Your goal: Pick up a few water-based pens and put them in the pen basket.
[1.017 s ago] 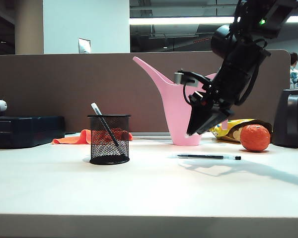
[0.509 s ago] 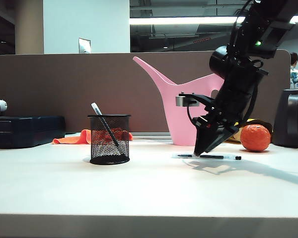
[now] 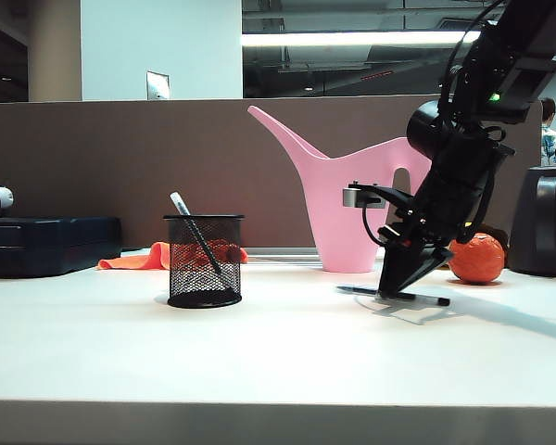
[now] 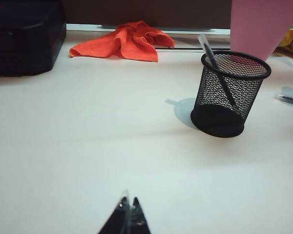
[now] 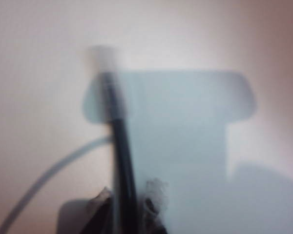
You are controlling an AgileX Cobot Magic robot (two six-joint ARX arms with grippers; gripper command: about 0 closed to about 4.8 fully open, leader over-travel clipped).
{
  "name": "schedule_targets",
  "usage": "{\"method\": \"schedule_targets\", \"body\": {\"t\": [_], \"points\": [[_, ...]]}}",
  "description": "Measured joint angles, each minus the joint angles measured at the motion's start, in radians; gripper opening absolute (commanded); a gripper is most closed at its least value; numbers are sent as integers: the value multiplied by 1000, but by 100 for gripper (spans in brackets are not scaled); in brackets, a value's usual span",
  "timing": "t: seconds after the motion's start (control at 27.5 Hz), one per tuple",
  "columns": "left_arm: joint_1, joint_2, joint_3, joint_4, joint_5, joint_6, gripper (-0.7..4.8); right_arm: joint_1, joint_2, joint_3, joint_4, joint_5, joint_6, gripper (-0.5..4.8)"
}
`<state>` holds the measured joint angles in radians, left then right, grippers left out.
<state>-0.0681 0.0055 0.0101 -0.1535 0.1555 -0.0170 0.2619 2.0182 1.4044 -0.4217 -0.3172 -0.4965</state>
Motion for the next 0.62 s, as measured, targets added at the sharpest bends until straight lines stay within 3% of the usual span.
{"method": "schedule_targets", "body": {"t": [0.15,0.44,0.62], "points": [[0,0,0,0,0,0,-4,0,7,4,5,-9,1,-6],[0,0,0,0,0,0,-4,1,8,8,-19,-28,7,-7],[0,0,0,0,0,0,-4,1,0,3,-48,-97,78,-7]]}}
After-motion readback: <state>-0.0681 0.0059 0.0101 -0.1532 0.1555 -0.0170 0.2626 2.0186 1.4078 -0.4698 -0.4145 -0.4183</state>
